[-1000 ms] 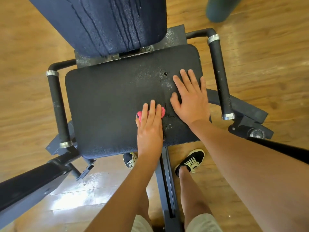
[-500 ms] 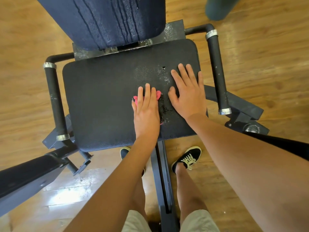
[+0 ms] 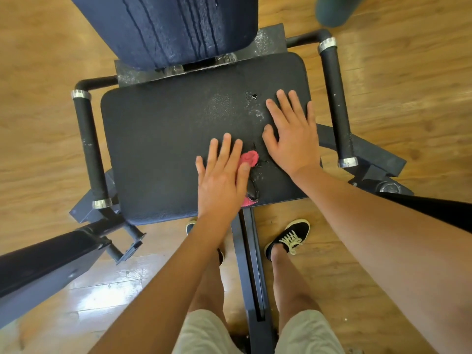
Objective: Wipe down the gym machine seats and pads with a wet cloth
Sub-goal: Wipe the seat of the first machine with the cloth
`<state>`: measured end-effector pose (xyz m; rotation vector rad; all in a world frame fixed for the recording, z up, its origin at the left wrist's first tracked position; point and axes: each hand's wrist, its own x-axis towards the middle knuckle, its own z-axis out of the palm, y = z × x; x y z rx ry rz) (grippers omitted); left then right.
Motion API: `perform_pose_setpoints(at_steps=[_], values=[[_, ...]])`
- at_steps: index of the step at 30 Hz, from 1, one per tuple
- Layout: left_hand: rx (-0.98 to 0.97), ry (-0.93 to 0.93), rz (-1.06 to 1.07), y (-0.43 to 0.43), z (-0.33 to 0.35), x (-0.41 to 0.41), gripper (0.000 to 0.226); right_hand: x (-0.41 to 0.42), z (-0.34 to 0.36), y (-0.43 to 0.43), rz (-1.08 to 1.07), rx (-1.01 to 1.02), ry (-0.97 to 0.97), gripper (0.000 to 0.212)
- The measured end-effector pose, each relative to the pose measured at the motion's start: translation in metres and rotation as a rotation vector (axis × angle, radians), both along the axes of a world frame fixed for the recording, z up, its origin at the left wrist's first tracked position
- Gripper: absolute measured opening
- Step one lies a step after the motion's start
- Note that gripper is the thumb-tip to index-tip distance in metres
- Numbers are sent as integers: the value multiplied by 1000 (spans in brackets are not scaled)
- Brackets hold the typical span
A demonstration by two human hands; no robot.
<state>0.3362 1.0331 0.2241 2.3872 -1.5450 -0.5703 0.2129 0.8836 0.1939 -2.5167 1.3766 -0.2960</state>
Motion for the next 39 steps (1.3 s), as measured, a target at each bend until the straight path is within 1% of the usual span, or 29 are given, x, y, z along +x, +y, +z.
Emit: perform_pose_setpoints(at_steps=[4, 6, 8, 10, 12, 13, 14, 16, 17, 19, 22, 25, 27, 29, 30, 32, 33, 36, 37, 39], values=[[-20, -33, 48, -1, 7, 42, 51, 1, 4, 0, -1, 73, 18, 53], [-4, -73, 62, -4, 5, 65, 50, 7, 13, 9, -36, 129, -21, 51], [25, -113, 75, -7, 2, 84, 50, 15, 25, 30, -20, 163, -96, 49], [54, -141, 84, -10, -2, 101, 52, 23, 35, 62, 46, 145, -178, 41], [68, -146, 103, -16, -8, 113, 54, 29, 38, 96, 66, 78, -268, 32], [72, -143, 120, -20, -10, 116, 55, 31, 37, 110, 76, 58, -294, 31], [73, -142, 139, -25, -13, 119, 55, 33, 34, 121, 94, 53, -278, 35], [65, -157, 174, -31, -17, 121, 56, 36, 26, 135, 116, 71, -148, 47], [59, -165, 184, -32, -19, 120, 56, 37, 22, 138, 107, 69, -85, 49], [46, -178, 196, -31, -21, 117, 57, 40, 17, 139, 78, 32, -22, 44], [39, -183, 200, -31, -24, 117, 57, 49, 15, 130, 54, -51, -17, 36], [15, -185, 201, -31, -25, 117, 56, 55, 14, 110, 20, -98, -112, 35], [3, -187, 199, -31, -26, 116, 56, 57, 18, 89, -27, -87, -168, 41], [-8, -190, 197, -31, -27, 117, 55, 59, 24, 63, -71, -51, -198, 56], [-13, -191, 198, -31, -27, 117, 55, 60, 27, 50, -95, -27, -221, 59], [-15, -193, 200, -32, -28, 117, 55, 64, 28, 20, -139, 7, -257, 45], [-12, -193, 200, -32, -28, 117, 55, 66, 27, 6, -146, 0, -246, 42], [-2, -201, 205, -32, -28, 117, 56, 78, 20, -28, -101, -52, -152, 55], [1, -206, 206, -32, -28, 117, 56, 82, 18, -35, -85, -65, -126, 51], [8, -214, 205, -33, -27, 117, 57, 87, 16, -44, -70, -91, -84, 35]])
